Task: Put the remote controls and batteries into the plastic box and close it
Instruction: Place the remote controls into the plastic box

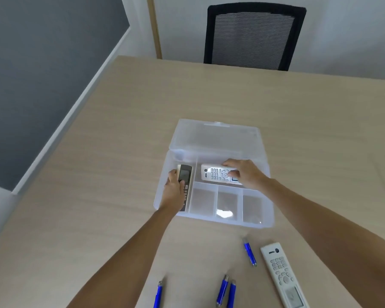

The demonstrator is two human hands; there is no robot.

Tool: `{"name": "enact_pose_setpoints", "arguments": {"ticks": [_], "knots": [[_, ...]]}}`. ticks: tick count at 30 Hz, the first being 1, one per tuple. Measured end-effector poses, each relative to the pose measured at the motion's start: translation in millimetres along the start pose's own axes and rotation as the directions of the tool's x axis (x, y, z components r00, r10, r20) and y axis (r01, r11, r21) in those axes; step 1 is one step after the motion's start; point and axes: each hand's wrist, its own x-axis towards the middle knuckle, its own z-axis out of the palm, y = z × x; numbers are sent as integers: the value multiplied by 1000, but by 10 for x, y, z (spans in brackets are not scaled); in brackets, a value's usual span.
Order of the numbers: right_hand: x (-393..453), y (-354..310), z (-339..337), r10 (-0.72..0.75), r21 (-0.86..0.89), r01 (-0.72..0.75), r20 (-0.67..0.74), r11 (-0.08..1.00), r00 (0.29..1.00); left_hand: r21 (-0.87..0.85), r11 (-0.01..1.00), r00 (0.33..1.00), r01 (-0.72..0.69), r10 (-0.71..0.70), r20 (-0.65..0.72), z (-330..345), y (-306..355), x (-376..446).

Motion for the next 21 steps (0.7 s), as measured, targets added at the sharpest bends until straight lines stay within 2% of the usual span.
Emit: {"name": "enact_pose_setpoints", "arguments": {"ticks": [3,7,10,13,14,16,18,20,21], "knots": [[100,13,145,-7,86,-1,94,996,996,86,993,993,82,-89,80,62,16,49],[240,101,285,89,183,-114,140,976,986,117,981,978,158,-171,117,122,37,84],[298,102,339,94,85,-106,130,991,987,230,959,979,162,-186,86,153,54,71],[195,26,297,127,-178,-94,183,980,975,467,875,982,127,-176,63,174,35,48],[117,-12,241,120,-216,-81,175,973,977,501,858,987,116,-157,41,180,29,36],[-137,-88,76,28,-115,-20,68,993,997,484,873,998,63,-62,-19,165,22,-29],[-507,-49,-71,-27,59,38,-173,998,985,473,873,982,-118,174,-76,127,13,-176],[-1018,100,-77,57,172,18,-422,985,905,436,832,896,-342,430,-116,97,-9,-431],[-1291,225,-3,134,208,-35,-479,977,867,401,806,851,-435,514,-110,98,-32,-600]]}}
